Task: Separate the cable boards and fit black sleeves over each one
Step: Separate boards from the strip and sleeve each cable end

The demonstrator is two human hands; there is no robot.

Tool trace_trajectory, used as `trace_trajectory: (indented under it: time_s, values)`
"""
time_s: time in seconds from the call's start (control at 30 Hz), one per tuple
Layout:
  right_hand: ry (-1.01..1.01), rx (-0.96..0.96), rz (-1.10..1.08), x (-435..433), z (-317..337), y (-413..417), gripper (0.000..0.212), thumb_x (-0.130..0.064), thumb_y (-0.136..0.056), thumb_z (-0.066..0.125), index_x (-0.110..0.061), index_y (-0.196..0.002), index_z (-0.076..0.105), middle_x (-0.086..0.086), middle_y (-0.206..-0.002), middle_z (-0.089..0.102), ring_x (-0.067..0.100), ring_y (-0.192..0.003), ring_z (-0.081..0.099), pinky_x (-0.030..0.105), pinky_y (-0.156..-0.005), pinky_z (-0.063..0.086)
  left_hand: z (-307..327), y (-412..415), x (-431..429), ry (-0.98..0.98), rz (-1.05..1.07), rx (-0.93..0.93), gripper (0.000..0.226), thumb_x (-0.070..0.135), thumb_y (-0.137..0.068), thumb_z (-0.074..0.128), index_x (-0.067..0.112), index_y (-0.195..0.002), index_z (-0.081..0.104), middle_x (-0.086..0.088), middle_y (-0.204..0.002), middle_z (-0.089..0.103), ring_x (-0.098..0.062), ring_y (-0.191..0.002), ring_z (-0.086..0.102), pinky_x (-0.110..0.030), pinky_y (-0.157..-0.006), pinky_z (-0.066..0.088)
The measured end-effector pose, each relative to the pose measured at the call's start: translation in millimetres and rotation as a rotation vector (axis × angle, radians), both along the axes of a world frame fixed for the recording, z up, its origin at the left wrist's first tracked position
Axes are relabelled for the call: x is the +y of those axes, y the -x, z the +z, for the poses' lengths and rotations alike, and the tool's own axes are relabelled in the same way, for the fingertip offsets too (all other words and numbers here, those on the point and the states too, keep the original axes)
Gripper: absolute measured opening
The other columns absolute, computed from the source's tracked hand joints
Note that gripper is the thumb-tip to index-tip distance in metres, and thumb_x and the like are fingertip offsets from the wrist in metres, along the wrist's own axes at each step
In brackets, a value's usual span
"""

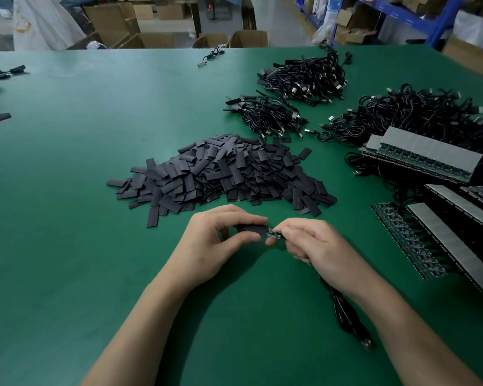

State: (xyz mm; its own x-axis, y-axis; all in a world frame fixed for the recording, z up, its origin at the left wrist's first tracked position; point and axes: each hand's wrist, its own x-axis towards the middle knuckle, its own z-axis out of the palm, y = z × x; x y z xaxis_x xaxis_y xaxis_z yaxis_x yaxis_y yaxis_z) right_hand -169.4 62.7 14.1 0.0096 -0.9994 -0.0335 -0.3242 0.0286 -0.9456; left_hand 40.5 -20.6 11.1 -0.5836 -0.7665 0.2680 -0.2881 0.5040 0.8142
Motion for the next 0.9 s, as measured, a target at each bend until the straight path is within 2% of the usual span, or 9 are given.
trace_trajectory:
  time_s: [0.2,0.27,0.33,0.37,0.47,0.5,0.6,0.7,0.9]
  values:
    - [0.01,0.052,-0.037,-1.1,-3.2,0.3,0.019,-0.04,-0.09,0.058,-0.029,-0.085,0.072,-0.014,-0.057,0.053,0.01,-0.055,0.042,0.032,-0.058,0.033,1.0,0.4,1.5,0.022,0.001,-0.024,0.023,0.019,-0.086,0.081,0.027,-0.108,0.08,0.014,-0.099,0.074,-0.014,-0.092,0.067,-0.021,-0.071,0.047]
    - [0.029,0.062,-0.045,-1.1,-2.5,-0.3,0.016,-0.033,-0.095,0.062,-0.026,-0.086,0.073,-0.006,-0.065,0.064,0.021,-0.06,0.051,0.04,-0.061,0.042,1.0,-0.3,1.4,0.049,0.008,-0.038,0.025,0.021,-0.087,0.081,0.027,-0.111,0.079,0.013,-0.099,0.074,-0.014,-0.091,0.068,-0.024,-0.07,0.048]
    - [0.043,0.073,-0.048,-1.4,-2.3,-0.6,0.015,-0.023,-0.099,0.065,-0.023,-0.087,0.075,0.009,-0.079,0.07,0.032,-0.072,0.06,0.05,-0.072,0.049,1.1,-0.8,1.1,0.076,0.015,-0.043,0.024,0.021,-0.087,0.081,0.027,-0.11,0.079,0.013,-0.097,0.075,-0.012,-0.09,0.068,-0.026,-0.069,0.049]
    - [0.044,0.072,-0.045,-1.4,-2.4,-0.4,0.015,-0.021,-0.1,0.065,-0.022,-0.089,0.075,0.011,-0.08,0.069,0.031,-0.071,0.058,0.05,-0.071,0.049,1.1,-0.7,1.2,0.085,0.019,-0.043,0.023,0.021,-0.087,0.081,0.027,-0.109,0.079,0.014,-0.096,0.075,-0.011,-0.089,0.068,-0.026,-0.069,0.049]
    - [0.019,0.052,-0.042,-0.6,-3.0,2.5,0.017,-0.021,-0.102,0.063,-0.022,-0.09,0.075,-0.008,-0.062,0.057,0.01,-0.06,0.047,0.036,-0.06,0.037,0.7,0.0,1.3,0.103,0.039,-0.022,0.019,0.021,-0.086,0.081,0.025,-0.105,0.08,0.014,-0.094,0.076,-0.01,-0.086,0.068,-0.029,-0.068,0.05]
    - [0.006,0.044,-0.047,-0.7,-3.1,3.6,0.019,-0.021,-0.103,0.062,-0.023,-0.089,0.075,-0.01,-0.06,0.054,0.008,-0.057,0.044,0.033,-0.058,0.036,0.6,0.1,1.3,0.103,0.045,-0.011,0.019,0.022,-0.086,0.081,0.024,-0.105,0.081,0.013,-0.094,0.076,-0.011,-0.085,0.068,-0.03,-0.068,0.05]
    - [-0.005,0.048,-0.06,-1.2,-4.1,4.4,0.021,-0.024,-0.103,0.062,-0.025,-0.087,0.076,-0.009,-0.058,0.053,0.009,-0.057,0.045,0.034,-0.06,0.037,0.9,1.1,2.6,0.103,0.051,0.013,0.019,0.022,-0.086,0.081,0.022,-0.104,0.081,0.012,-0.093,0.076,-0.012,-0.083,0.068,-0.032,-0.07,0.052]
    - [-0.005,0.045,-0.064,-1.3,-4.5,4.0,0.021,-0.025,-0.103,0.062,-0.027,-0.087,0.076,-0.008,-0.058,0.052,0.012,-0.058,0.045,0.037,-0.061,0.036,0.7,2.9,4.1,0.087,0.04,0.028,0.019,0.02,-0.085,0.081,0.02,-0.104,0.081,0.014,-0.093,0.075,-0.006,-0.083,0.068,-0.026,-0.073,0.053]
    - [0.012,0.066,-0.025,0.2,-4.7,1.2,0.021,-0.027,-0.103,0.062,-0.032,-0.084,0.071,-0.01,-0.059,0.05,0.013,-0.058,0.043,0.037,-0.06,0.036,0.2,6.1,7.3,0.077,-0.005,0.023,0.019,0.02,-0.085,0.082,0.021,-0.105,0.081,0.013,-0.094,0.076,-0.008,-0.087,0.07,-0.02,-0.082,0.052]
